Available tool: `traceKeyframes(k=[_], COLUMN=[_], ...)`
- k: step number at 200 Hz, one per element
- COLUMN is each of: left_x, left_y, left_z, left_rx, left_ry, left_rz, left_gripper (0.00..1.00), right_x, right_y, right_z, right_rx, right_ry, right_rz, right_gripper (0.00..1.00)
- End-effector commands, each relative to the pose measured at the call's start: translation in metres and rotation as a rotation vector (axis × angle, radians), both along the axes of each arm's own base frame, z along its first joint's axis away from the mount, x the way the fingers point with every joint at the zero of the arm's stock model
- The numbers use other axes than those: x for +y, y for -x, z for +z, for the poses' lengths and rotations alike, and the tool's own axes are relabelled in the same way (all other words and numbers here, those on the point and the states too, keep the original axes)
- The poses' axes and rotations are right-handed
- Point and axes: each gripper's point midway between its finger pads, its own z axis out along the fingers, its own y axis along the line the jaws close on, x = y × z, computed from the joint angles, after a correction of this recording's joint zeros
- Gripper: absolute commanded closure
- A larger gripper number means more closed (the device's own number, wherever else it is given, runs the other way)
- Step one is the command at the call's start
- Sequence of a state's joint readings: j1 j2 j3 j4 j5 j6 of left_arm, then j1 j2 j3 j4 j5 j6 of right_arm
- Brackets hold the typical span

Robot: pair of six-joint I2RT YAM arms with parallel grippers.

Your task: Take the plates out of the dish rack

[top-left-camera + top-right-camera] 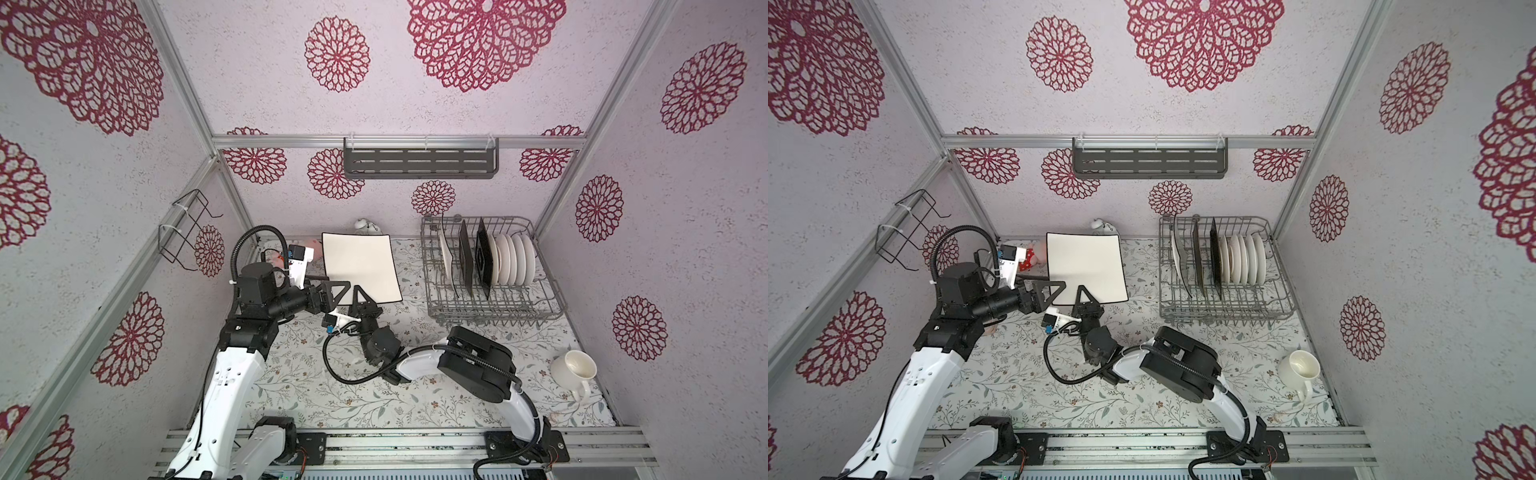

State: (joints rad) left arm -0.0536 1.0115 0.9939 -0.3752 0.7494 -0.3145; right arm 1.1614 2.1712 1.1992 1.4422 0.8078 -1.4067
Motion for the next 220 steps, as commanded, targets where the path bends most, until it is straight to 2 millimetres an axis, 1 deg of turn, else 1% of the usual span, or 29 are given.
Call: traceKeyframes(k=[1, 19, 40, 56, 67, 80, 98, 115, 134, 143, 172, 220], left_x=[0.007, 0.015, 0.017, 0.015, 0.011, 0.011, 0.018, 0.022, 0.017, 0.013, 0.009, -0.001], left_y=[-0.005, -0.015, -0.027, -0.035, -0.039, -0.043, -0.048, -0.053, -0.058, -0.060, -0.065, -0.067], left_z=[-0.012, -0.012, -0.025, -0.040, -0.046, -0.050, -0.055, -0.060, -0.070, -0.073, -0.076, -0.081], left_rx=[0.011, -0.015, -0.008, 0.034, 0.054, 0.066, 0.058, 0.066, 0.103, 0.121, 0.125, 0.156], left_ry=[-0.066, -0.097, -0.110, -0.108, -0.094, -0.091, -0.117, -0.106, -0.059, -0.037, -0.013, 0.047], left_rz=[0.020, 0.068, 0.081, 0.067, 0.050, 0.050, 0.090, 0.105, 0.071, 0.049, 0.030, -0.036], left_gripper=[0.06, 0.03, 0.02, 0.02, 0.03, 0.02, 0.00, 0.01, 0.00, 0.01, 0.03, 0.07], right_x=[-0.034, -0.037, -0.040, -0.040, -0.039, -0.038, -0.037, -0.035, -0.034, -0.032, -0.028, -0.026], right_y=[0.017, 0.017, 0.017, 0.018, 0.018, 0.018, 0.017, 0.017, 0.018, 0.019, 0.019, 0.023], right_z=[0.102, 0.103, 0.101, 0.099, 0.096, 0.094, 0.092, 0.088, 0.086, 0.084, 0.079, 0.080], right_rx=[-0.161, -0.159, -0.149, -0.141, -0.135, -0.131, -0.129, -0.129, -0.129, -0.128, -0.127, -0.129], right_ry=[-0.304, -0.300, -0.300, -0.300, -0.300, -0.299, -0.296, -0.285, -0.281, -0.279, -0.270, -0.279], right_rz=[-0.006, -0.026, -0.039, -0.047, -0.049, -0.053, -0.054, -0.046, -0.033, -0.026, -0.015, 0.002], right_gripper=[1.00, 1.00, 1.00, 1.00, 1.00, 1.00, 1.00, 1.00, 1.00, 1.00, 1.00, 1.00])
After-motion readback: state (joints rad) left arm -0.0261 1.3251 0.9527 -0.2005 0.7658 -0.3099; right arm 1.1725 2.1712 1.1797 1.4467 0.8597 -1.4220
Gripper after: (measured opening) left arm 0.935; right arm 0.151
